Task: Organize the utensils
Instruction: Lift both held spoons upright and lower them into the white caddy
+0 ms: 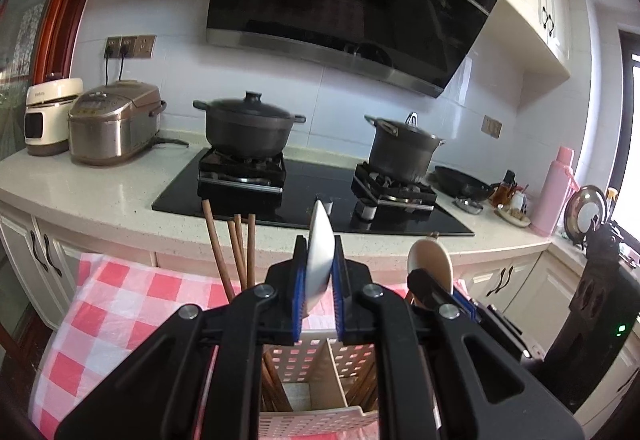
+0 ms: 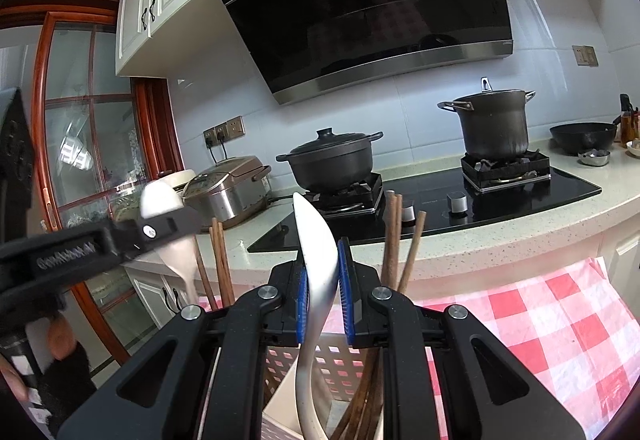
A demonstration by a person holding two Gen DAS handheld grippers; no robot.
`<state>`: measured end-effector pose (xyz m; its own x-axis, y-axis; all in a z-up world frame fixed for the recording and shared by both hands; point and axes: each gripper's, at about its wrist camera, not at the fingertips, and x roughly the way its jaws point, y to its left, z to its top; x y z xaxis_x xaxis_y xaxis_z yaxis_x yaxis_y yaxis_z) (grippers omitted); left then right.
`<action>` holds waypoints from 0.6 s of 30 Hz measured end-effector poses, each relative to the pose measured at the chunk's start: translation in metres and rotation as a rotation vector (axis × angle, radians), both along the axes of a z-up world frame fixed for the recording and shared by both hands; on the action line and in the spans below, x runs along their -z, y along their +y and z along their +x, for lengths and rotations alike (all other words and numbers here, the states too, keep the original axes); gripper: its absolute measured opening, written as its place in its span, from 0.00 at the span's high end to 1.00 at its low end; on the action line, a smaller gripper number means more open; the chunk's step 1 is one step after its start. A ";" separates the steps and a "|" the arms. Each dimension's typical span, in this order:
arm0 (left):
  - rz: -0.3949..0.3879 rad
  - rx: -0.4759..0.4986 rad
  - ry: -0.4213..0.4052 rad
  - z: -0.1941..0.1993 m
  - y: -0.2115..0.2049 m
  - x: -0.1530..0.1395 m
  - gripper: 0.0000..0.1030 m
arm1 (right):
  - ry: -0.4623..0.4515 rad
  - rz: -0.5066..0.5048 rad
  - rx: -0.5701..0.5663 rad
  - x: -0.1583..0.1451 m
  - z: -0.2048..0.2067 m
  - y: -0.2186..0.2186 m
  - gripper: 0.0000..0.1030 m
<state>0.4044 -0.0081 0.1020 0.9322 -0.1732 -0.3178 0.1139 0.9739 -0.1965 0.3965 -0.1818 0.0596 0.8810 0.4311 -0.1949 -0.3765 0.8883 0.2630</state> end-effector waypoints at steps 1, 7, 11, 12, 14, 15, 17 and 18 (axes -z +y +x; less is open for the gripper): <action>0.010 -0.013 -0.016 -0.003 0.000 -0.003 0.90 | 0.001 0.003 0.000 0.000 0.000 -0.001 0.85; -0.007 -0.002 -0.050 -0.020 0.005 -0.021 0.90 | -0.012 0.013 -0.002 -0.006 -0.006 -0.001 0.85; -0.018 0.010 -0.054 -0.026 0.003 -0.024 0.90 | -0.017 0.008 0.000 -0.007 -0.012 0.001 0.85; -0.018 0.012 -0.050 -0.026 0.001 -0.023 0.90 | -0.017 0.005 0.002 -0.007 -0.013 0.001 0.85; -0.021 0.014 -0.030 -0.022 -0.001 -0.015 0.90 | -0.014 0.002 0.006 -0.006 -0.015 -0.001 0.85; -0.016 0.008 -0.023 -0.019 -0.002 -0.012 0.90 | -0.012 0.000 0.009 -0.006 -0.016 -0.002 0.85; -0.013 -0.001 -0.005 -0.013 -0.001 -0.003 0.90 | -0.006 -0.002 0.013 -0.005 -0.016 -0.004 0.85; -0.020 -0.005 0.007 -0.011 0.000 0.000 0.90 | -0.004 -0.002 0.014 -0.005 -0.015 -0.004 0.85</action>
